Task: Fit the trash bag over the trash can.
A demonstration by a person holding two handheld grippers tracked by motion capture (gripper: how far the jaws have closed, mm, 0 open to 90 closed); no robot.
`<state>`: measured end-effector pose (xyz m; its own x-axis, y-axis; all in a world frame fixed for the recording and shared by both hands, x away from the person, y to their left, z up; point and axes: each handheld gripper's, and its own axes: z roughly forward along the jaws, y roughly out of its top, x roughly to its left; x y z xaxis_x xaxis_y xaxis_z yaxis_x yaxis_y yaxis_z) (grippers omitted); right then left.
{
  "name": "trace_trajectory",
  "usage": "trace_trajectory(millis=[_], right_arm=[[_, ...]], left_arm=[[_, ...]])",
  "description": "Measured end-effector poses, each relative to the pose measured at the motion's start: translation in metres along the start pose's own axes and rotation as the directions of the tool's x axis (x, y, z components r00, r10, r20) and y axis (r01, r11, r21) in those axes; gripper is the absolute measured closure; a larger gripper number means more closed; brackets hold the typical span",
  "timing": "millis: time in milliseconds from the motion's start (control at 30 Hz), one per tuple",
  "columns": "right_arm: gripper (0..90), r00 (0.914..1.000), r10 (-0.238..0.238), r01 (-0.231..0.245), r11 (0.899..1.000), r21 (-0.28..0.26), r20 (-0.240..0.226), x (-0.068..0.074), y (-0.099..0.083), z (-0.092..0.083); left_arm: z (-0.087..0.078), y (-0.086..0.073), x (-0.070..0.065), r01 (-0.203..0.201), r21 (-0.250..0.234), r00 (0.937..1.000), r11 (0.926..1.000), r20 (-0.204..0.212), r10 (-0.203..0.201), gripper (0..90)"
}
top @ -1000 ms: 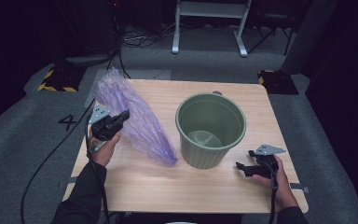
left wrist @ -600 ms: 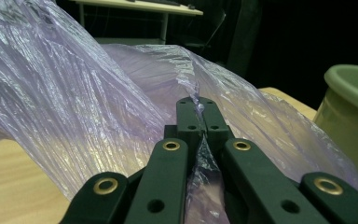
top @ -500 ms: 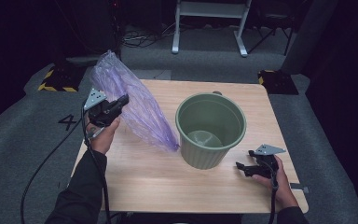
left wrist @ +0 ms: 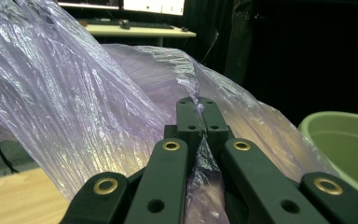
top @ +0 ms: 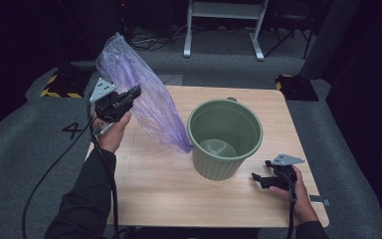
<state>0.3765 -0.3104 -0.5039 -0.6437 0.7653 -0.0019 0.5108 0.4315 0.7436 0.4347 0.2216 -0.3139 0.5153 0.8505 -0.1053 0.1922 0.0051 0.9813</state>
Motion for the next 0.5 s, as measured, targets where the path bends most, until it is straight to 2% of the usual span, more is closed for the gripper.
trace_trajectory(millis=[300,333,433,500], right_arm=[[18.7,1.0,0.001,-0.001,1.0,0.0,0.002,0.0,0.0,0.0],[18.7,1.0,0.001,-0.001,1.0,0.0,0.002,0.0,0.0,0.0],[18.7,1.0,0.001,-0.001,1.0,0.0,0.002,0.0,0.0,0.0],[18.7,1.0,0.001,-0.001,1.0,0.0,0.002,0.0,0.0,0.0]], left_arm=[[-0.005,0.037,0.0,-0.004,-0.061,0.9999,0.9981,-0.01,0.004,89.1],[-0.005,0.037,0.0,-0.004,-0.061,0.9999,0.9981,-0.01,0.004,89.2],[-0.009,0.055,0.001,0.005,-0.09,0.9999,0.9959,-0.009,-0.006,89.2],[-0.009,0.059,0.001,0.005,-0.098,1.0,0.9952,-0.007,-0.005,89.2]])
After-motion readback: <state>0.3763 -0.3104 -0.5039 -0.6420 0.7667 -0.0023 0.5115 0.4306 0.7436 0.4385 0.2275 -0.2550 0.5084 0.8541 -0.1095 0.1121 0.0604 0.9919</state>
